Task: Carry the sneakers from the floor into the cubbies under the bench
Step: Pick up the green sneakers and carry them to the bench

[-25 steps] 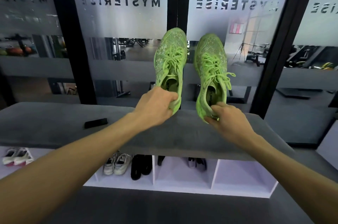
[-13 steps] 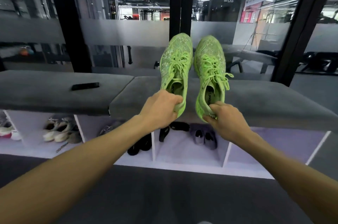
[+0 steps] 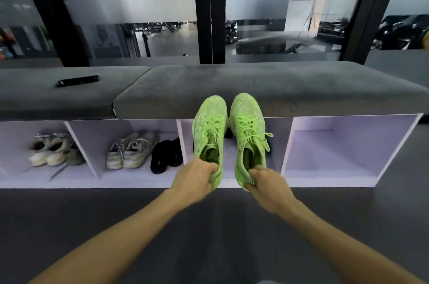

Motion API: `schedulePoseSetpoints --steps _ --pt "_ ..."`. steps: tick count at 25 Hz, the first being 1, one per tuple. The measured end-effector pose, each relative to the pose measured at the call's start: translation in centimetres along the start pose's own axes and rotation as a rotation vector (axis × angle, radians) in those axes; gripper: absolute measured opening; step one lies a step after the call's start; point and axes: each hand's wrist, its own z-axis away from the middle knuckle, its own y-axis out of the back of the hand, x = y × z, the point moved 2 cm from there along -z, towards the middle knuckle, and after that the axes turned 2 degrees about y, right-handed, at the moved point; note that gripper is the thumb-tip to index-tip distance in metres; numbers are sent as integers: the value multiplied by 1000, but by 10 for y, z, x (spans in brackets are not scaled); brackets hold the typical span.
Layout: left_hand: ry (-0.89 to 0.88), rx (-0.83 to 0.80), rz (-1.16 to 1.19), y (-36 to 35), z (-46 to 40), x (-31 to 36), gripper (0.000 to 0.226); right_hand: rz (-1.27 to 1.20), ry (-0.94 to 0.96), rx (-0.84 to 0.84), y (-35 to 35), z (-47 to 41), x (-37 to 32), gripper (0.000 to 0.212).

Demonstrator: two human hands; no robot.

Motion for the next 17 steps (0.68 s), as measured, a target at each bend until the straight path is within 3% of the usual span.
schedulePoseSetpoints --steps 10,17 --pt "83 -188 64 -114 -39 -36 17 -24 -76 -205 -108 -35 52 22" --pt "130 -274 51 -170 -119 -77 14 -28 -127 -270 -162 -119 89 22"
